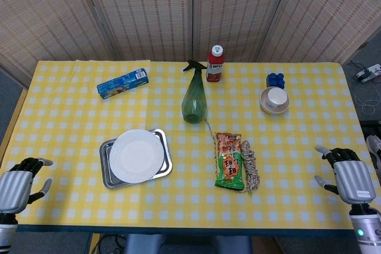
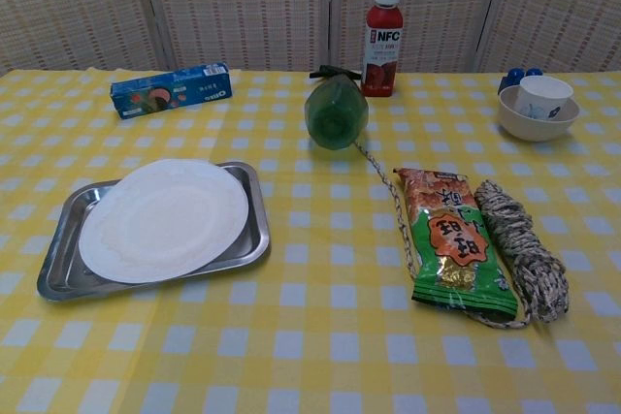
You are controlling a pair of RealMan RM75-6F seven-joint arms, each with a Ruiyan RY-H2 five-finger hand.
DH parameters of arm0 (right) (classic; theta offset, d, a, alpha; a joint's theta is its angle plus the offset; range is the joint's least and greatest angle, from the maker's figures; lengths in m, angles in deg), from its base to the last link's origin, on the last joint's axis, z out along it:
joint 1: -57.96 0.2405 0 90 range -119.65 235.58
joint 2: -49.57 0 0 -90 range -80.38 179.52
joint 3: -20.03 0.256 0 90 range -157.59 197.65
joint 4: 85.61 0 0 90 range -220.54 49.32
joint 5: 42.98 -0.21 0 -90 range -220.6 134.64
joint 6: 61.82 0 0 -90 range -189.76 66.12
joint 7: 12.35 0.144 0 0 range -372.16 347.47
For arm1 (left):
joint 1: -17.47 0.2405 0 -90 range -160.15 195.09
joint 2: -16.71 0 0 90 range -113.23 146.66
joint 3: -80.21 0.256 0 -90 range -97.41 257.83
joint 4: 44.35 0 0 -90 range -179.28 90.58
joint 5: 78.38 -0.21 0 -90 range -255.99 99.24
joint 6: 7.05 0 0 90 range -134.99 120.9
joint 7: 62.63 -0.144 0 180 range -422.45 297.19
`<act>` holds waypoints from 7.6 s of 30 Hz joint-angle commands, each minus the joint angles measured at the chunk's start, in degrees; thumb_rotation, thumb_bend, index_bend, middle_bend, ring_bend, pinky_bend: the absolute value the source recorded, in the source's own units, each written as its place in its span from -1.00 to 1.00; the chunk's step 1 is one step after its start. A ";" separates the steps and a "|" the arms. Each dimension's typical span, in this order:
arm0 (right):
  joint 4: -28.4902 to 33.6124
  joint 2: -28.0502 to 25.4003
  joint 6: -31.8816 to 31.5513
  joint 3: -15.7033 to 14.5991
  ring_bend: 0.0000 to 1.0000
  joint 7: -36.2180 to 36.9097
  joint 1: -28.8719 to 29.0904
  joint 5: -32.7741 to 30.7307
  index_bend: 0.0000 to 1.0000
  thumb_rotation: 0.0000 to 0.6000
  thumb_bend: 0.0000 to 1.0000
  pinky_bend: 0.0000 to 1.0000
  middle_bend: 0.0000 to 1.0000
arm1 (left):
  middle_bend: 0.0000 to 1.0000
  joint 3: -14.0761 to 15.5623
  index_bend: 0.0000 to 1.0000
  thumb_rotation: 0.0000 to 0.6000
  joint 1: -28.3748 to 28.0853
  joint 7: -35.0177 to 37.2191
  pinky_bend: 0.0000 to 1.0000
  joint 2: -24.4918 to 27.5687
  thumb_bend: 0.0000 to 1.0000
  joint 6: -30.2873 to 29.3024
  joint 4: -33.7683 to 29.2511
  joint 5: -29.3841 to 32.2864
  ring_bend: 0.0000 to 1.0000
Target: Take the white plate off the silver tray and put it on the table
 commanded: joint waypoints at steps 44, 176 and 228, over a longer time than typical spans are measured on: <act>-1.06 -3.15 -8.30 1.18 -0.40 10.22 -4.18 1.84 -0.47 1.00 -0.76 -0.45 -0.14 | 1.00 2.77 0.00 1.00 -18.22 14.54 1.00 -16.14 -0.70 6.20 27.92 -18.27 1.00; -1.24 -3.61 -5.35 0.92 -0.40 10.98 -3.14 2.34 -0.47 1.00 -0.76 -0.45 -0.14 | 1.00 8.00 0.36 1.00 -21.24 34.01 1.00 -36.18 -0.14 -5.49 53.42 -14.22 1.00; -1.10 -3.49 -4.32 0.67 -0.40 10.25 -2.57 2.23 -0.47 1.00 -0.76 -0.45 -0.14 | 1.00 -4.53 0.51 1.00 -25.58 45.61 1.00 -39.95 -0.03 -10.11 58.50 -4.42 1.00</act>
